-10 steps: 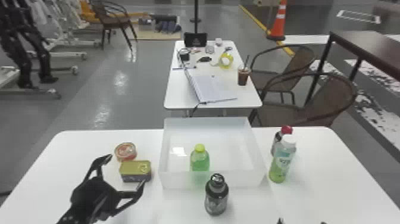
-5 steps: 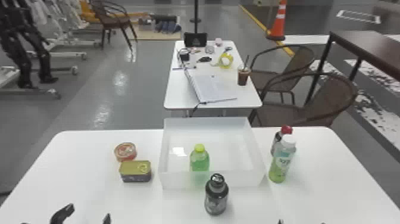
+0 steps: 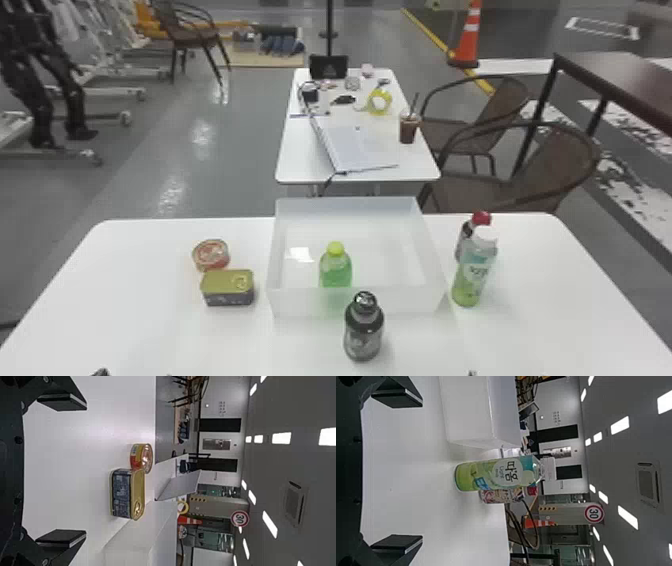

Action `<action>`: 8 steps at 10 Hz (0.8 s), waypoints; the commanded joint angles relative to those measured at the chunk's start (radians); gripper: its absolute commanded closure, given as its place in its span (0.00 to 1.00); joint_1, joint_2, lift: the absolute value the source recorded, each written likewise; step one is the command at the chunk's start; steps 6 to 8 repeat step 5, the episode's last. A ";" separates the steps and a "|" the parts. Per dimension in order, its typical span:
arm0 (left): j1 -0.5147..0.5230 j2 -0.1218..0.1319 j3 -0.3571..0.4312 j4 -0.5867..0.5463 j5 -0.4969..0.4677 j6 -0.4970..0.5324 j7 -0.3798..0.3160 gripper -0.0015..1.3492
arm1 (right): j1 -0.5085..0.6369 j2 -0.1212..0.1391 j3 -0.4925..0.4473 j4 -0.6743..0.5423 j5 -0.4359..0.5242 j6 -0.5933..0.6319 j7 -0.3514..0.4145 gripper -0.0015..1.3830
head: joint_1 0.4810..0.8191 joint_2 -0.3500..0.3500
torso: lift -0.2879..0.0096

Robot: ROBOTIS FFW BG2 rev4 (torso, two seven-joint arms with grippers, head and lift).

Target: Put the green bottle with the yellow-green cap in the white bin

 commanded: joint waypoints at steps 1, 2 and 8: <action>0.003 -0.003 -0.004 0.002 0.009 -0.008 0.002 0.12 | 0.001 -0.003 0.000 -0.003 0.001 0.001 0.000 0.07 | 0.20 0.50 | 0.63; 0.003 -0.003 -0.006 0.002 0.012 -0.010 0.003 0.12 | 0.003 -0.003 0.000 -0.005 0.002 0.001 0.000 0.07 | 0.20 0.50 | 0.63; 0.003 -0.003 -0.012 0.002 0.017 -0.002 0.003 0.12 | 0.008 -0.014 -0.002 -0.028 0.035 0.001 0.001 0.07 | 0.20 0.50 | 0.63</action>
